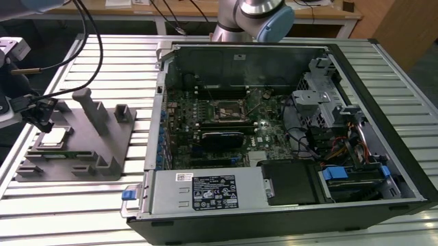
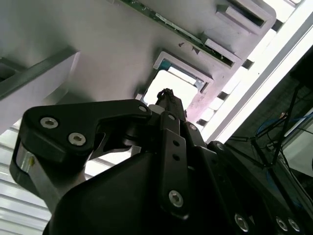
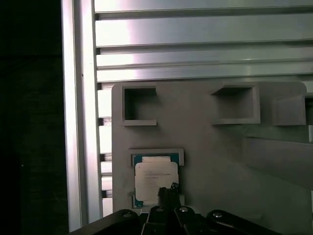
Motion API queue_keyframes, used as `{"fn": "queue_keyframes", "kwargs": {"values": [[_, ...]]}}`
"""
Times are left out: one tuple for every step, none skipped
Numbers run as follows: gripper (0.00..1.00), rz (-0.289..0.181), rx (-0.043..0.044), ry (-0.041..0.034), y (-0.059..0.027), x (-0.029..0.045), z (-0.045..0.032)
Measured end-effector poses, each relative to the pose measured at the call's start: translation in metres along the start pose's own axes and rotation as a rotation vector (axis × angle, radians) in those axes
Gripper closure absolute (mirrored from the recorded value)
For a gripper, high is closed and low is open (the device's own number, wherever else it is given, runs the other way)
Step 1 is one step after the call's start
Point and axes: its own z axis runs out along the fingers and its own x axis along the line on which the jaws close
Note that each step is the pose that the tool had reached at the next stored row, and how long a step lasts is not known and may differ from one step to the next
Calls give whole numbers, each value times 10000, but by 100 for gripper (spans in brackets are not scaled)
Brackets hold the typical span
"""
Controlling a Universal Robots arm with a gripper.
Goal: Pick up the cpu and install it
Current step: 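Pick up the cpu and move it towards the insertion slot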
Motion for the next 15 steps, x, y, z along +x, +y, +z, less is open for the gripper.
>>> {"fn": "queue_keyframes", "kwargs": {"values": [[89, -5, -1, 2, -1, 5, 14], [89, -7, -2, 1, -2, 9, 28], [89, -10, -3, -1, -3, 11, 41], [89, -12, -2, 0, -3, 12, 54], [89, -16, -2, 1, -4, 12, 67], [89, -19, -2, 1, -5, 13, 81], [89, -22, -2, 1, -5, 14, 96], [89, -22, -3, 0, -3, 19, 112], [89, -23, -3, 1, 1, 24, 126], [89, -25, -3, 1, 7, 27, 137], [89, -25, -1, 2, 17, 29, 146], [89, -26, 0, 2, 29, 31, 155], [89, -26, 3, 1, 39, 32, 164], [89, -26, 6, 1, 50, 33, 174], [89, -26, 10, 0, 57, 35, 186]]}}
